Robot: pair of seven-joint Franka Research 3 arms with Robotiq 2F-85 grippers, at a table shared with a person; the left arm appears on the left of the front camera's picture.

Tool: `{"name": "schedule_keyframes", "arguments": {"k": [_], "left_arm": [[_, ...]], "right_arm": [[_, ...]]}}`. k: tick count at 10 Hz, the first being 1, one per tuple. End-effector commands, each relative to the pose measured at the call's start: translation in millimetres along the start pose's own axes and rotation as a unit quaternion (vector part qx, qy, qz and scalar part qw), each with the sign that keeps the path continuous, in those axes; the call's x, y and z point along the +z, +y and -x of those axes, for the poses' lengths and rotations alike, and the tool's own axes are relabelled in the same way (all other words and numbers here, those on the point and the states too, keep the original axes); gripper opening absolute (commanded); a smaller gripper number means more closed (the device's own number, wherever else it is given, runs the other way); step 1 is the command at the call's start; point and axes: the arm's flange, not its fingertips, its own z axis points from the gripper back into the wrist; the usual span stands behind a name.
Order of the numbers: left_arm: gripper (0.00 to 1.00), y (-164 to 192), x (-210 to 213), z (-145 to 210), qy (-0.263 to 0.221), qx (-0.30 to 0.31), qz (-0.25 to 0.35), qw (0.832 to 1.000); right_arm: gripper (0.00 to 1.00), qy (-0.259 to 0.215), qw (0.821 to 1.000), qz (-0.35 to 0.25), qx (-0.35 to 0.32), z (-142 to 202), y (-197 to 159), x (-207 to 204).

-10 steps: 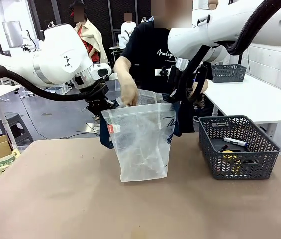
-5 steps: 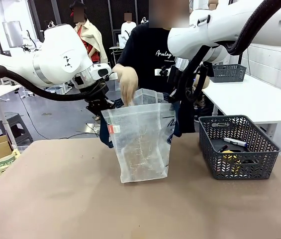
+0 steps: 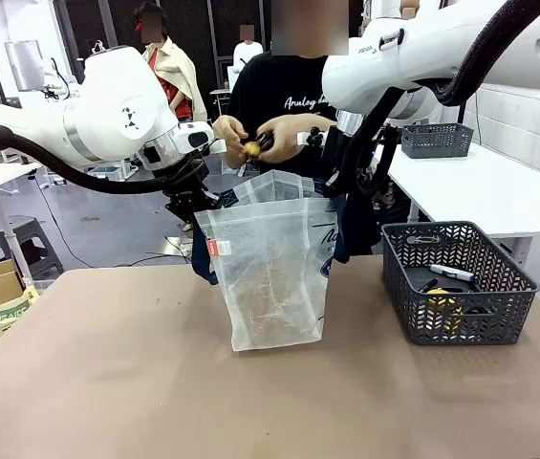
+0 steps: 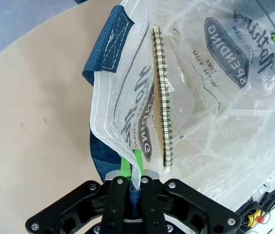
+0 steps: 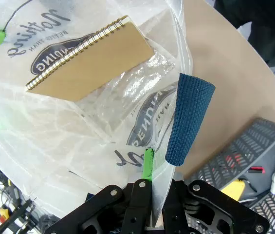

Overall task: Transfer purchased items from the store into the shopping bag.
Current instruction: Move the Reusable shopping bag to the right side of the table.

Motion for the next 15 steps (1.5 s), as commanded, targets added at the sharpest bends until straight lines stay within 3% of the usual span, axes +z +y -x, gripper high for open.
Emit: {"name": "schedule_keyframes", "arguments": {"k": [1,15], "left_arm": [[0.0,0.8,0.4,0.1,0.0,0.0,-0.001,1.0],[0.0,0.8,0.4,0.1,0.0,0.0,-0.001,1.0]], "right_arm": [[0.0,0.0,1.0,0.001,-0.001,0.6,-1.5,0.0],[0.0,0.0,1.0,0.001,-0.001,0.6,-1.5,0.0]]}}
